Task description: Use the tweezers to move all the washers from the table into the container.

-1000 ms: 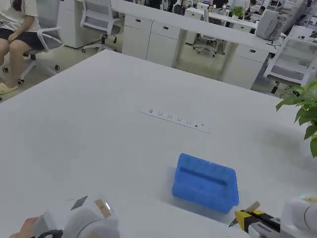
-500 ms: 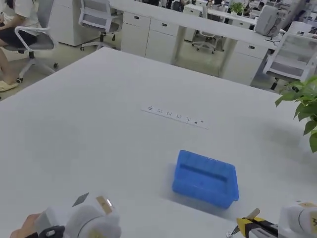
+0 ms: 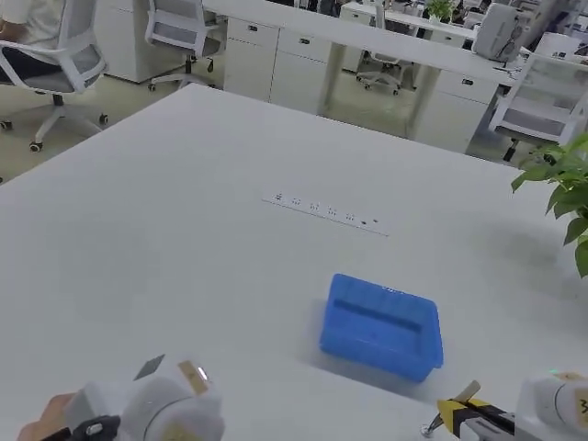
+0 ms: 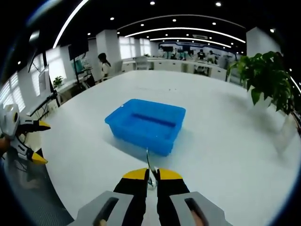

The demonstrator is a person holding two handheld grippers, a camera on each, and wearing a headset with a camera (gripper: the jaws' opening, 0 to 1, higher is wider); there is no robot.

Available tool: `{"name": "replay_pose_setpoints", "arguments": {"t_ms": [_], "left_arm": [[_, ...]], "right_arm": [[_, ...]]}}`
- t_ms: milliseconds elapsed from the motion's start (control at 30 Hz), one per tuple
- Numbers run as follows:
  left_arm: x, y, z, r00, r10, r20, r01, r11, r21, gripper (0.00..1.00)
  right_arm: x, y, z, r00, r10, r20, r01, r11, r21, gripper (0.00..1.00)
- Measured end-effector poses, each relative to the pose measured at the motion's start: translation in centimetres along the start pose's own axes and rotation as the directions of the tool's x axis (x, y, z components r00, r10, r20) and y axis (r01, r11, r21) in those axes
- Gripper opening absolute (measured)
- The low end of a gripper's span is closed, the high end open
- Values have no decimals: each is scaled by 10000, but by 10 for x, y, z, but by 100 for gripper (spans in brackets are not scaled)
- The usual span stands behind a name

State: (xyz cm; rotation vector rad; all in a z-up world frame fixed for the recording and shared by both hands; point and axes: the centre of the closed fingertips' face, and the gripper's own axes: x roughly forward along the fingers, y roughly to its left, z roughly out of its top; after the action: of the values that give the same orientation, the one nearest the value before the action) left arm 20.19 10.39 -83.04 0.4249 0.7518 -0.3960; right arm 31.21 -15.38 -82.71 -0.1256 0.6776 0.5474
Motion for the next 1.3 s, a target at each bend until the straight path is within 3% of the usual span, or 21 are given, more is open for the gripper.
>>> {"name": "replay_pose_setpoints", "arguments": {"t_ms": [400, 833, 933, 1300], "left_arm": [[0, 0, 1, 10000, 11, 62, -11, 10000, 30, 73], [-1, 0, 1, 10000, -4, 80, 4, 10000, 5, 73], [-1, -1, 1, 10000, -32, 48, 31, 10000, 81, 73], [0, -2, 0, 10000, -34, -2, 34, 9999, 160, 73]], "right_arm": [[0, 0, 0, 9998, 51, -197, -56, 9996, -271, 1], [-1, -1, 4, 9989, 158, -440, -161, 9999, -62, 1], [-3, 1, 6, 9983, 289, -499, -271, 9989, 372, 1], [-14, -2, 35, 9995, 212, 214, -215, 9997, 102, 1]]}}
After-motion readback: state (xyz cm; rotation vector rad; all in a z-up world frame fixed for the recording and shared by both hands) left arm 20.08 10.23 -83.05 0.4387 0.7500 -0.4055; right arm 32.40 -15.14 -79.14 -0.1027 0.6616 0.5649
